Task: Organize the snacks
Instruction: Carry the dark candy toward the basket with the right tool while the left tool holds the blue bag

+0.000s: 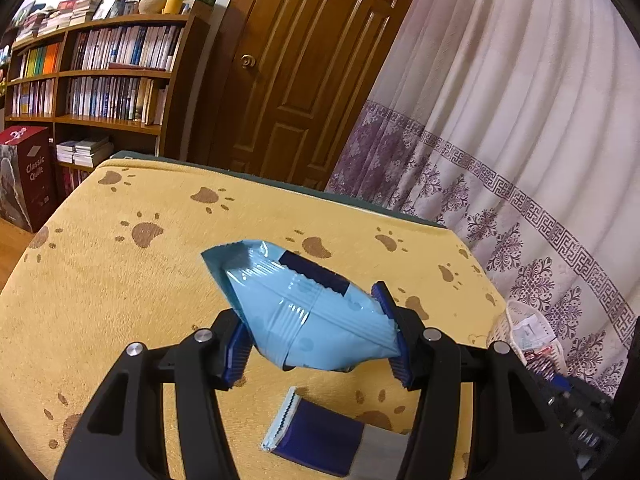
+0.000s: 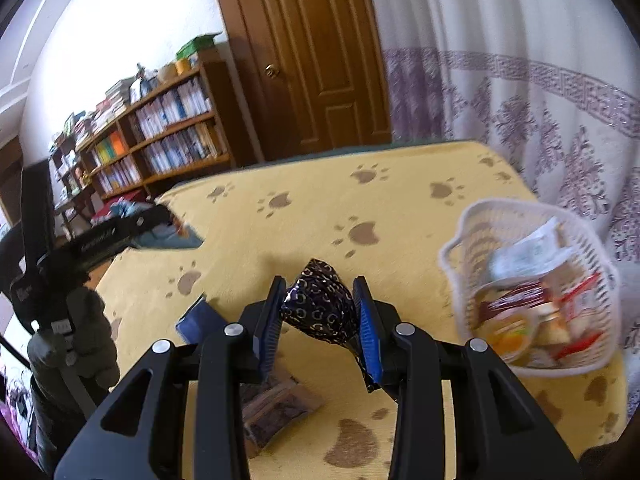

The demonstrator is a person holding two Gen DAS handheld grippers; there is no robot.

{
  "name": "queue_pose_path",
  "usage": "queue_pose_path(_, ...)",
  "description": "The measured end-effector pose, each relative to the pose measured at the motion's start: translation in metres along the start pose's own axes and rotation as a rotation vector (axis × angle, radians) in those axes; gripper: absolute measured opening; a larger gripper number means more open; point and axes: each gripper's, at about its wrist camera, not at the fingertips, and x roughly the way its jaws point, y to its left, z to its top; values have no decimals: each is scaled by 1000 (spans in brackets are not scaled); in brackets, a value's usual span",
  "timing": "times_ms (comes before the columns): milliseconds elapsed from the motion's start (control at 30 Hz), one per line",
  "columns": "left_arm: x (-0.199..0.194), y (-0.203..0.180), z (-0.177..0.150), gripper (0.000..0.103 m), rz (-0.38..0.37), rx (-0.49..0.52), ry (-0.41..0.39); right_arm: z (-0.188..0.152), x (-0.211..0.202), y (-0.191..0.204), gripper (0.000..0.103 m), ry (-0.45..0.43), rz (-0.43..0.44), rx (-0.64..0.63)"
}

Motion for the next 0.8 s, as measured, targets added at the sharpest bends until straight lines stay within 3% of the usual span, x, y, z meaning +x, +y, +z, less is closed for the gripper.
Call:
queue_pose_path(433, -12, -7, 4, 56, -20, 5, -26, 20, -42, -88, 36, -116, -164, 199)
queue_pose_path(800, -16, -11, 5, 56, -29, 14, -35, 12, -32, -149, 36, -91, -247, 347)
